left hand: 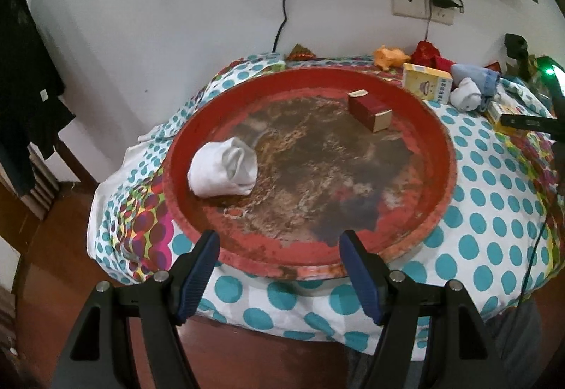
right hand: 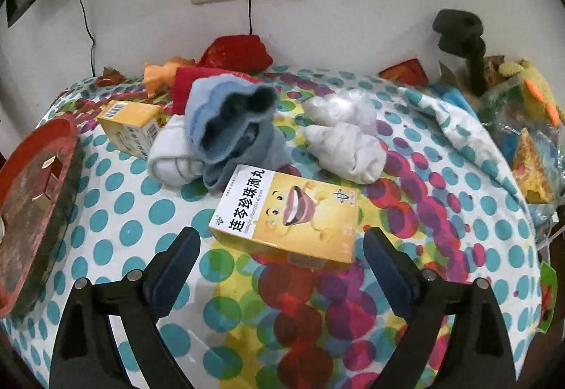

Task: Organize objects
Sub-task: 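Release the red box onto the tray and withdraw the right gripper, then grasp the yellow medicine box with the right gripper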

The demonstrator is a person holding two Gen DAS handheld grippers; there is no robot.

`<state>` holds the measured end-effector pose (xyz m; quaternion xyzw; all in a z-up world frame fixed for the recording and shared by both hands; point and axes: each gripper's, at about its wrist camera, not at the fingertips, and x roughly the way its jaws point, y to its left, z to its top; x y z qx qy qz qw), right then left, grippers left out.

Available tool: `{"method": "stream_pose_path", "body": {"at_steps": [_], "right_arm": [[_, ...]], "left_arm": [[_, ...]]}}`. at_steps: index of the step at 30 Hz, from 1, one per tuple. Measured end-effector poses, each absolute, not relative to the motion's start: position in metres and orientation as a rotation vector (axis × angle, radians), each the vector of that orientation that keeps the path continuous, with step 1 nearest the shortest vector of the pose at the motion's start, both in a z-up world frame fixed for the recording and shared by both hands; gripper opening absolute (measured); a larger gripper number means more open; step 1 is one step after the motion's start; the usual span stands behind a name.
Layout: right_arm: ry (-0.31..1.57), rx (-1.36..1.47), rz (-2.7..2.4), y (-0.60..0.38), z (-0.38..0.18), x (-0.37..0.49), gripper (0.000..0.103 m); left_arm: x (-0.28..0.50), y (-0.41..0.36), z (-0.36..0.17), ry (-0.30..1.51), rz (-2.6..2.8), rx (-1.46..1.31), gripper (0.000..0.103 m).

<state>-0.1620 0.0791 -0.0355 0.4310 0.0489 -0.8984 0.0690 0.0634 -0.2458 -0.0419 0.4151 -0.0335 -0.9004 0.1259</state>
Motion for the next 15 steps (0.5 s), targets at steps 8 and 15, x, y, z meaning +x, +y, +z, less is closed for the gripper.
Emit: {"method": "stream_pose_path", "body": {"at_steps": [8, 15], "right_arm": [[0.159, 1.347, -2.708, 0.079, -0.050, -0.183, 0.093], [0.186, 1.289, -2.704, 0.089, -0.049, -0.185, 0.090]], "left_arm": [[0.058, -0.218, -0.033, -0.176, -2.699, 1.200, 0.072], [0.029, -0.168, -0.019, -0.274, -2.826, 1.245, 0.072]]}}
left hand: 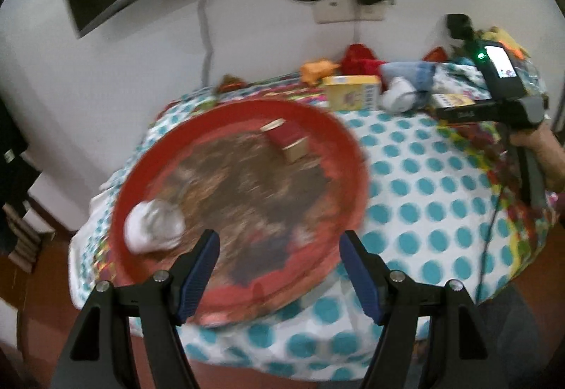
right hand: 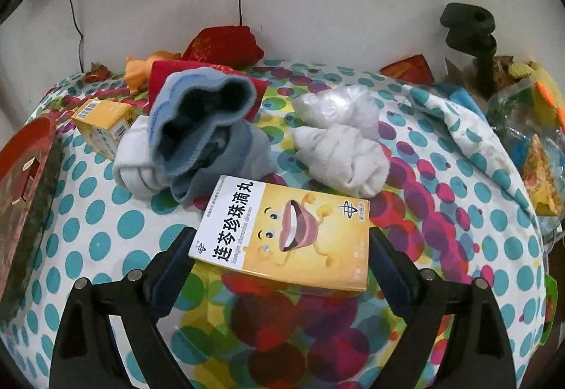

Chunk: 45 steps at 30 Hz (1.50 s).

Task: Organize objects
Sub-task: 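Grasp the yellow medicine box with the right gripper, then grasp the white folded sock with the left gripper and lift it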

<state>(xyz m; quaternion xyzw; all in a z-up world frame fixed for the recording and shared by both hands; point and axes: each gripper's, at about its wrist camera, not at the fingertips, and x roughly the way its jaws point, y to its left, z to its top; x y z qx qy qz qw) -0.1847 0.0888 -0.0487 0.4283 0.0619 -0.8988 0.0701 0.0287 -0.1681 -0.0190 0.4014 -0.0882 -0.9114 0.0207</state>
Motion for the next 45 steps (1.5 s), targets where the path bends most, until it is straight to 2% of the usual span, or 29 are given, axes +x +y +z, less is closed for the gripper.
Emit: {"method": "stream_pose_path", "body": {"at_steps": [12, 17, 20, 25, 31, 36, 45], "right_arm": [[0.180, 1.278, -2.696, 0.157, -0.050, -0.183, 0.089], [0.028, 1.327, -2.655, 0.176, -0.056, -0.192, 0.090], [0.003, 1.324, -2.651, 0.178, -0.056, -0.193, 0.091], [0.099, 1.355, -2.663, 0.172, -0.060, -0.195, 0.092], [0.114, 1.360, -2.661, 0.168, -0.060, -0.195, 0.093], [0.116, 1.362, -2.657, 0.167, -0.060, -0.195, 0.095], [0.106, 1.359, -2.655, 0.165, -0.060, -0.195, 0.095]], "left_arm": [[-0.070, -0.071, -0.033, -0.224, -3.102, 1.410, 0.072], [-0.118, -0.044, -0.051, -0.238, -3.104, 1.528, 0.072], [-0.143, -0.036, -0.056, -0.251, -3.115, 1.557, 0.072], [-0.175, -0.027, -0.062, -0.288, -3.114, 1.574, 0.072], [-0.194, -0.014, -0.064, -0.441, -3.096, 1.524, 0.072], [-0.206, -0.012, -0.074, -0.493, -3.075, 1.530, 0.072], [-0.226, -0.013, -0.085, -0.464, -3.030, 1.575, 0.072]]}}
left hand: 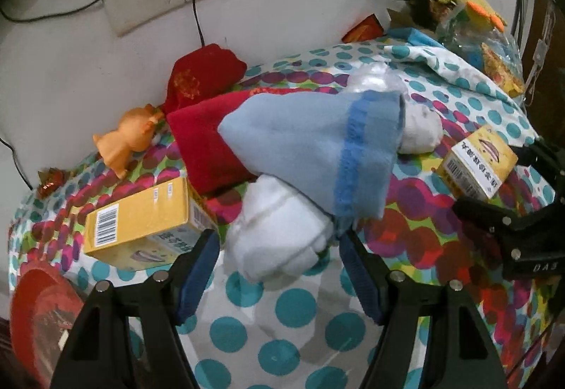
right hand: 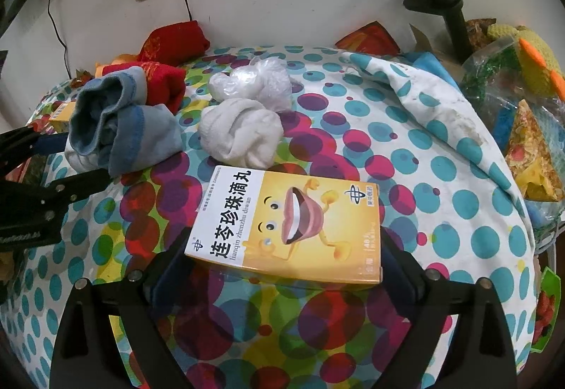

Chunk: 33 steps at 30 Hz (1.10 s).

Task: Organize objects
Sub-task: 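Grasp the white folded sock with the left gripper and lift it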

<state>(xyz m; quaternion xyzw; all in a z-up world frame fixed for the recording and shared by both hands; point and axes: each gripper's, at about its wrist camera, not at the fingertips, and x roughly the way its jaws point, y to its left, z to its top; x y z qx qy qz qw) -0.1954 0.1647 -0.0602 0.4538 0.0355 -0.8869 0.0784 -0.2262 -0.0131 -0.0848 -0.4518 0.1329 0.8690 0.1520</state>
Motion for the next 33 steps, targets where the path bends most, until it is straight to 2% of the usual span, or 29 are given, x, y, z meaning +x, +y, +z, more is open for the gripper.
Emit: {"method": "stream_pose_path", "body": {"at_steps": [7, 9, 10, 11, 33], "right_arm": [[0.111, 1.360, -2.656, 0.165, -0.061, -0.196, 0.095], [0.110, 1.359, -2.655, 0.166, -0.061, -0.196, 0.095], [0.108, 1.359, -2.655, 0.166, -0.061, -0.196, 0.095], [0.109, 1.359, -2.655, 0.165, -0.061, -0.196, 0.095], [0.110, 1.360, -2.658, 0.165, -0.061, -0.197, 0.096]], "left_arm": [[-0.224, -0.012, -0.089, 0.398, 2.514, -1.313, 0.071], [-0.222, -0.012, -0.091, 0.392, 2.518, -1.317, 0.063], [-0.221, -0.013, -0.089, 0.397, 2.533, -1.315, 0.050], [-0.221, -0.014, -0.089, 0.404, 2.548, -1.319, 0.047], [-0.186, -0.018, -0.087, 0.332, 2.553, -1.341, 0.046]]}}
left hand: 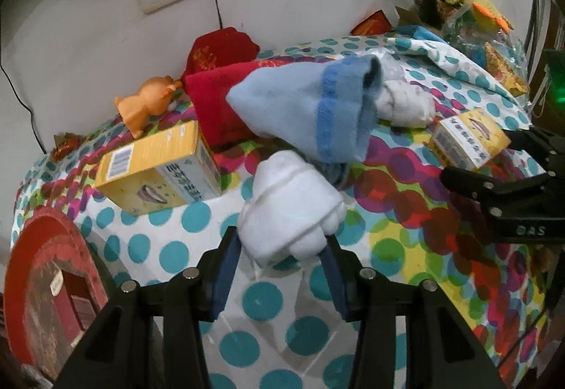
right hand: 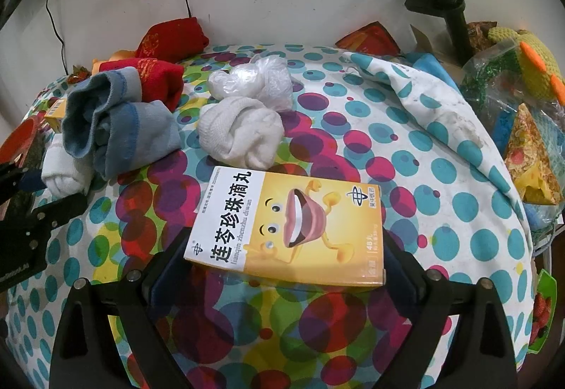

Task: Organize objects
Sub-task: 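Grasp the white folded sock with the left gripper and lift it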

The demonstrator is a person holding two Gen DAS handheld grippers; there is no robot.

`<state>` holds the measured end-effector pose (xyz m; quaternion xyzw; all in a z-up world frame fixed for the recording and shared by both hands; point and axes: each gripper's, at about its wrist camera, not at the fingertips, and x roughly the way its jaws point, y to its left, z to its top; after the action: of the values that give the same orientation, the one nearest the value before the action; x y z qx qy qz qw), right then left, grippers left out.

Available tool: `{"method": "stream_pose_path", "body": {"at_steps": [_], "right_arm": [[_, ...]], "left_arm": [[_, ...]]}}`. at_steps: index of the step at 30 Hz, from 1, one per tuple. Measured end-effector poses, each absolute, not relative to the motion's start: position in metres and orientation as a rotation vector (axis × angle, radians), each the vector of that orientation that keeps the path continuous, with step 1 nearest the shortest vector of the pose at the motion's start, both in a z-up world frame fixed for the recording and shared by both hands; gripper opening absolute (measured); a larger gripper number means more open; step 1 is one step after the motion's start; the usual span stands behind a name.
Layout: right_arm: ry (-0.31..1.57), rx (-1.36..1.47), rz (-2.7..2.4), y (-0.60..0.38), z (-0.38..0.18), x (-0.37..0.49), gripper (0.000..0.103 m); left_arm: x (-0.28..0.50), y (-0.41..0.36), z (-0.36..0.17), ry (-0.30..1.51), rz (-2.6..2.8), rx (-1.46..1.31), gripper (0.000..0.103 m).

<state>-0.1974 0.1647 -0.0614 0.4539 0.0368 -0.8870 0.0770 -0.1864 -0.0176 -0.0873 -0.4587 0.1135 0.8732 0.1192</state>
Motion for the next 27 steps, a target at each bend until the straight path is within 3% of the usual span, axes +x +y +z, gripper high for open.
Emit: {"method": "stream_pose_path", "body": {"at_steps": [27], "right_arm": [[0.113, 1.361, -2.659, 0.164, -0.062, -0.199, 0.096]], "left_arm": [[-0.099, -0.044, -0.068, 0.181, 2.590, -1.366, 0.046]]}}
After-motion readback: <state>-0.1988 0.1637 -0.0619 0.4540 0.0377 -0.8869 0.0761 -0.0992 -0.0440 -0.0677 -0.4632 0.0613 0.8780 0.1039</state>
